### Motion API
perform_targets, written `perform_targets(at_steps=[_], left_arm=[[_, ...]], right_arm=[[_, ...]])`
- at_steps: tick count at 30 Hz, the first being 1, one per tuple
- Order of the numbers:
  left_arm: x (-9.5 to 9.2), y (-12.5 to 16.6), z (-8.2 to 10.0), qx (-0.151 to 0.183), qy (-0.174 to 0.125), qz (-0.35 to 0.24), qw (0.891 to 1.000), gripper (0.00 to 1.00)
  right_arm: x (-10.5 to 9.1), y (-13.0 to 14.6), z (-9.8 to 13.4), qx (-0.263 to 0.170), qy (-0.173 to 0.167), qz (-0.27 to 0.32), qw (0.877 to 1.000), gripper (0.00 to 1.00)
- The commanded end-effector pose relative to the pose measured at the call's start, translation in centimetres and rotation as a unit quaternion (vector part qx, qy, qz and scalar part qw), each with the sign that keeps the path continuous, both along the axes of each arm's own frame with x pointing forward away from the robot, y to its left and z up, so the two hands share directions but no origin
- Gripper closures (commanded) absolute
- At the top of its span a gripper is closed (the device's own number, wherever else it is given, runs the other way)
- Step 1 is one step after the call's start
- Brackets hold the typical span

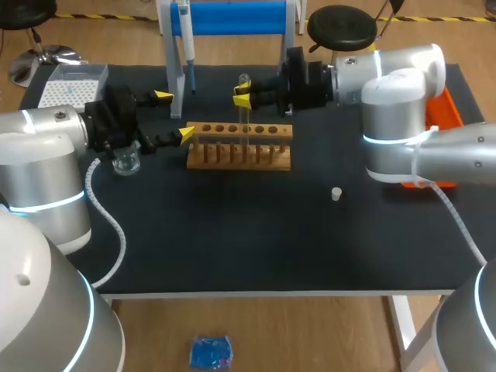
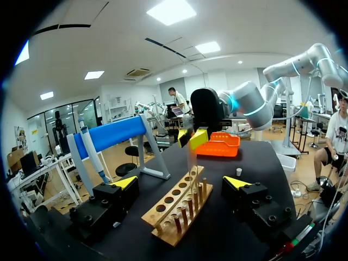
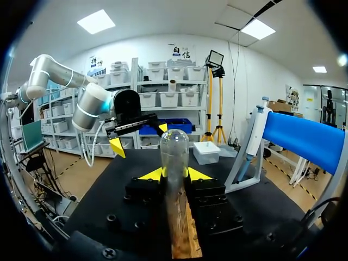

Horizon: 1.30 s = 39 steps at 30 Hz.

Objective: Invert the test tube, pick up the pipette, mount the tip to pipette, aspirate from beaker and dispense into the tube, eject the tip, return the pipette, and cap with the stopper.

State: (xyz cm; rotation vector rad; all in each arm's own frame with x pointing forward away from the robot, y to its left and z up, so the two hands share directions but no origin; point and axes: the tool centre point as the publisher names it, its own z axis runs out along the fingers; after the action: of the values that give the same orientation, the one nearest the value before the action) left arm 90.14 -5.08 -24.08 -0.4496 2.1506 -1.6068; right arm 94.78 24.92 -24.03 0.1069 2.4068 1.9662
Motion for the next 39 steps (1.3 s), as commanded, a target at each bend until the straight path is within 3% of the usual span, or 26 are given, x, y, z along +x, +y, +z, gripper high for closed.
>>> perform_targets(at_steps=[1,16,25,35,39], left_arm=[[0.0,-0.1,-0.1,0.0,-0.001,0.001,1.0,0.0],[0.0,-0.1,-0.1,0.0,-0.001,0.001,1.0,0.0],[0.0,-0.1,-0.1,0.0,-0.001,0.001,1.0,0.0],[0.0,-0.1,-0.1,0.0,-0.001,0.001,1.0,0.0],[0.0,-0.1,-0.1,0.0,-0.001,0.001,1.0,0.0]], right_arm=[[-0.2,-0.3,0.5,0.001,-0.001,-0.003,1.0,1.0],[-0.6,-0.6,1.7,0.01,0.005,-0.007,1.0,1.0],[-1.1,-0.8,3.6,0.008,-0.003,-0.009,1.0,1.0],[-2.4,-1.2,7.3,-0.001,0.012,-0.015,1.0,1.0],[-2.4,-1.2,7.3,-0.001,0.012,-0.015,1.0,1.0]])
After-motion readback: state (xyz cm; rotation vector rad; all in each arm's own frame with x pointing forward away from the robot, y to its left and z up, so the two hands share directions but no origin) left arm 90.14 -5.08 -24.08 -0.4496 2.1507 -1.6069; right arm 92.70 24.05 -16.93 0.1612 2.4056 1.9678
